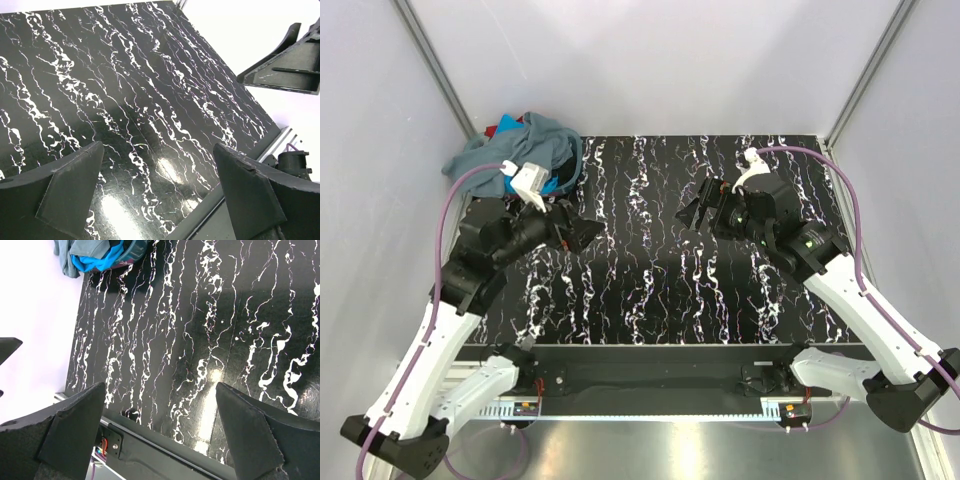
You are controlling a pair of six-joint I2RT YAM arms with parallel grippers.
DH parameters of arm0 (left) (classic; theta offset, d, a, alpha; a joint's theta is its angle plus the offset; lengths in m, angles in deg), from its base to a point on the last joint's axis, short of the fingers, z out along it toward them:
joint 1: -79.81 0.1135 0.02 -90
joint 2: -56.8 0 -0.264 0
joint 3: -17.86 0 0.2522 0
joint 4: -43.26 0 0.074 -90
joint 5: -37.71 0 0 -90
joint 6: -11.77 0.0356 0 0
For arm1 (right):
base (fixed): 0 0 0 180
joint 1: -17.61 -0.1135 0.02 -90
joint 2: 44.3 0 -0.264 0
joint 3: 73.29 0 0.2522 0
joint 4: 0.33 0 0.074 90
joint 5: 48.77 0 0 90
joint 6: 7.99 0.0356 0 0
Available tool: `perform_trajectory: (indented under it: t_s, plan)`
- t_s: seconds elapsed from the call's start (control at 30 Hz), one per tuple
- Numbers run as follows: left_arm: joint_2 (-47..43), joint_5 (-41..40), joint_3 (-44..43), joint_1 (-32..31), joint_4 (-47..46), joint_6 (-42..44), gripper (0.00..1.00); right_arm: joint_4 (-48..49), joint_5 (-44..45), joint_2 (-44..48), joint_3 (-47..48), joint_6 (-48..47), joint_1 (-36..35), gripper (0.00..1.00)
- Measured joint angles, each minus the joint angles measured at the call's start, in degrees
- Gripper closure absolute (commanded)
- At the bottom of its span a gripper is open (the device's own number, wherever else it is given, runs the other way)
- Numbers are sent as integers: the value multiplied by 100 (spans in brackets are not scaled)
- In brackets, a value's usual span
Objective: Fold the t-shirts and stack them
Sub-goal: Grab the tshirt from the pile
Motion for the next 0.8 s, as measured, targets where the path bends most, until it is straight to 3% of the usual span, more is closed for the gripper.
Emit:
perform_trajectory:
  t_s: [0.2,0.37,0.47,0.7,0.8]
  plan:
    - [337,-577,-20,-7,9,-131,1,2,57,0,0,0,0,0]
    - [1506,-1805,-627,57,105,-197,2,39,116,-11,0,-4,0,0]
    - [2549,-2376,-1438,356,234,-188,6,57,114,-11,-2,-61,0,0]
    - [5469,-3648,-4242,1290,164,-13,27,282,149,50,-177,-258,-2,0]
    - [6529,-4041,-5195,1593,195,114,27,321,151,129,-254,-378,0,0]
